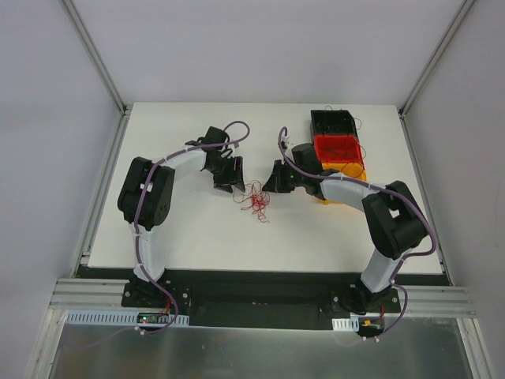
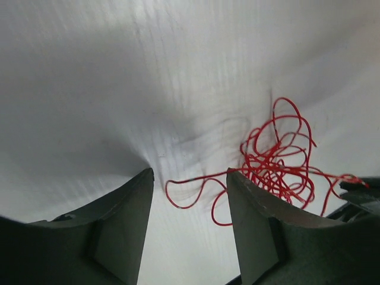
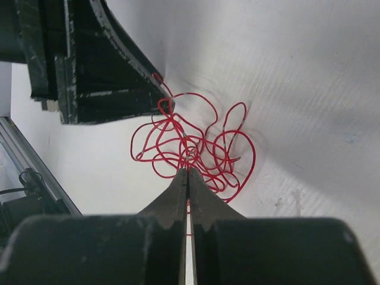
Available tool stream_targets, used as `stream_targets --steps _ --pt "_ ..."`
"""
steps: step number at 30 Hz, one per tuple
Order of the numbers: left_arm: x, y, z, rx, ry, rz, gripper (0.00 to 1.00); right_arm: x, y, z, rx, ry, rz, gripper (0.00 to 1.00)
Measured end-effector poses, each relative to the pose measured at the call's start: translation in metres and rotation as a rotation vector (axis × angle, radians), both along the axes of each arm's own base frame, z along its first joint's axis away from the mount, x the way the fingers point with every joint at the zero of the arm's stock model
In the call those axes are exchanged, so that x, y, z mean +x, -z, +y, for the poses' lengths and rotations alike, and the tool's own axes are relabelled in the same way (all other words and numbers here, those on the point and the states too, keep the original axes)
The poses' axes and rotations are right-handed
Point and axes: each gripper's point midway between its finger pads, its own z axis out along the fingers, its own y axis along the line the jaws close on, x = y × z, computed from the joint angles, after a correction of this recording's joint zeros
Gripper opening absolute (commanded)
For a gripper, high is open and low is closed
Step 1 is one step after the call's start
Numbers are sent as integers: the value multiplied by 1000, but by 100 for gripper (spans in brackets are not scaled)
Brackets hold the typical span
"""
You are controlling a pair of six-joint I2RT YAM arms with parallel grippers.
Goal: Untangle the cables
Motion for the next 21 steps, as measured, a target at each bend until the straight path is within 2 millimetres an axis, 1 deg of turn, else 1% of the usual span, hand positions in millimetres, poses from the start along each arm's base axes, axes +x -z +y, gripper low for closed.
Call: stream_targets --steps 3,5,6,8,10,12,13,14,15,16,17,18,20,21 --pt "10 4 4 42 -2 -24 26 -1 -5 0 10 1 -6 1" --pt "18 6 9 81 0 -53 6 -4 -12 -2 20 4 -20 0" --pt "21 7 12 104 -1 -62 0 -5 -19 -3 26 6 -33 0" --pt "25 9 20 150 -4 -81 0 -7 -35 -5 29 10 -67 0" --pt "29 9 29 204 -6 -109 0 -10 -55 -10 17 17 -121 1" --pt "31 0 39 250 -17 -141 0 -14 -79 -16 -8 26 -187 0" --pt "32 -10 44 268 -25 -170 0 -15 -91 -18 -19 30 -224 0" --pt "34 -23 47 276 -32 -206 8 -16 -107 -20 -27 33 -267 0" --pt "35 -40 50 276 -40 -251 21 -17 -120 -22 -30 36 -304 0" --pt "35 -62 52 267 -47 -308 29 -18 -136 -23 -36 40 -346 0" --pt "35 -86 53 249 -48 -371 29 -19 -153 -24 -34 42 -384 0" --pt "35 -112 54 226 -54 -444 26 -20 -170 -25 -29 47 -422 0" --pt "32 -162 54 167 -62 -585 15 -19 -203 -28 -9 59 -489 0" --pt "30 -178 54 145 -65 -632 10 -18 -219 -28 4 65 -519 0"
